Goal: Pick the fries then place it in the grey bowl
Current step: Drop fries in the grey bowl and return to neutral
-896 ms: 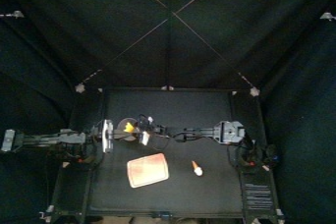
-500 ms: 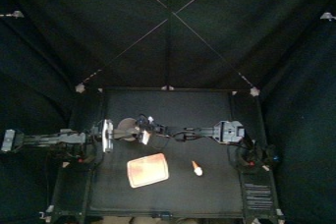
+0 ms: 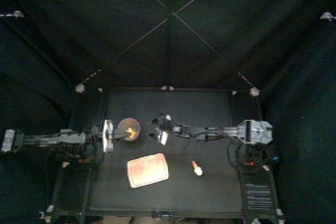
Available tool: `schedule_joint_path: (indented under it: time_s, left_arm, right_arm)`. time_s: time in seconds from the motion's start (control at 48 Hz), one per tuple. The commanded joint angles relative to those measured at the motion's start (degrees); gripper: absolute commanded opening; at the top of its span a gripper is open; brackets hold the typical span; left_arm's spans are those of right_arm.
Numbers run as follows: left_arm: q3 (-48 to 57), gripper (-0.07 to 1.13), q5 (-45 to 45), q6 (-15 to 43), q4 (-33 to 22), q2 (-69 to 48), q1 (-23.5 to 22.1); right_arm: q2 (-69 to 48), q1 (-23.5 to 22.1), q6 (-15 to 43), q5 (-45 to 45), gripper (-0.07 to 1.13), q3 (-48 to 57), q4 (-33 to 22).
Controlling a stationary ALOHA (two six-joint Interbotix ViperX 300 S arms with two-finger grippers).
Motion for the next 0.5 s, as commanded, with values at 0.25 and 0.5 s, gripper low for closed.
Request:
schedule_joint_path:
  time_s: [0.25,0.5]
  left_arm:
    - [1.7,-0.01,0.3,-0.1,-0.1,0.3,2.7]
    - [2.2,-0.01,0.2,0.0,-0.1,0.3,2.9]
  right_arm:
    - [-15.6,0.7,-0.3,-18.7,0.94,18.7,-1.1]
    - [-18.3,1.0,-0.1,-20.3,0.94,23.9,-0.7]
